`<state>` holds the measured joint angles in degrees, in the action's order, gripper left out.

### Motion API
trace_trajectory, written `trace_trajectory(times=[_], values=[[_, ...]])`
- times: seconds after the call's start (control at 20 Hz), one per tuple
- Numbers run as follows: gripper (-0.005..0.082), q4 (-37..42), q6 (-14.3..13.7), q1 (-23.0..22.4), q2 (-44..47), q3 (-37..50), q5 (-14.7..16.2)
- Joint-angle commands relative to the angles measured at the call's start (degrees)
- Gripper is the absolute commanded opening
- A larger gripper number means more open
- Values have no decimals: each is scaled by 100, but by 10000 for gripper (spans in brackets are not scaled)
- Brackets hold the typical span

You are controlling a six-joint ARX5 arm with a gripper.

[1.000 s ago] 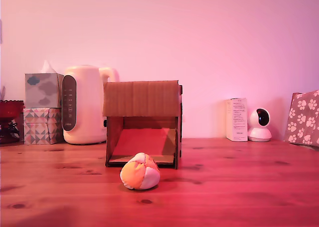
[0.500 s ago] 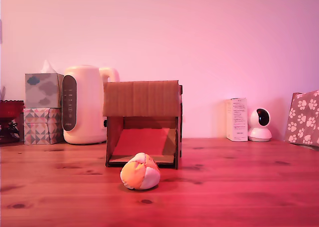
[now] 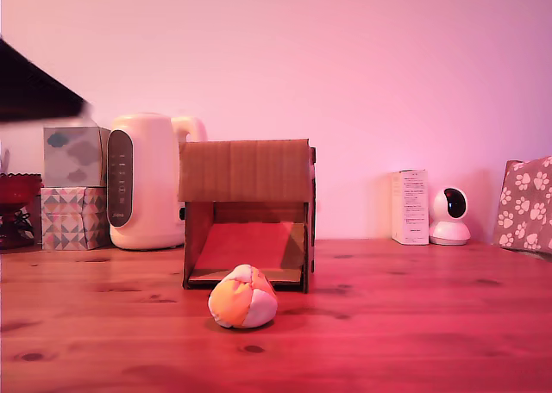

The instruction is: Drop the footbag into the cardboard dice tower

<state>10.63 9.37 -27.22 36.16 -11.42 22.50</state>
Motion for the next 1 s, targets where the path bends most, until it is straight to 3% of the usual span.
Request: trace_trajectory(times=[0.0,0.35,0.5,0.55,0.6,0.75,0.95], values=[[-24,341,-131,-192,452,-11,-136],[-24,1871,-236,-710,2435,-42,-363],[-23,2122,-243,-710,3088,-195,-352],[16,2120,-251,-708,3276,-297,-348],[136,2122,-256,-708,3456,-404,-348],[768,2166,-302,-710,3921,-743,-376],[765,2153,-603,-710,4409,-1091,-372]])
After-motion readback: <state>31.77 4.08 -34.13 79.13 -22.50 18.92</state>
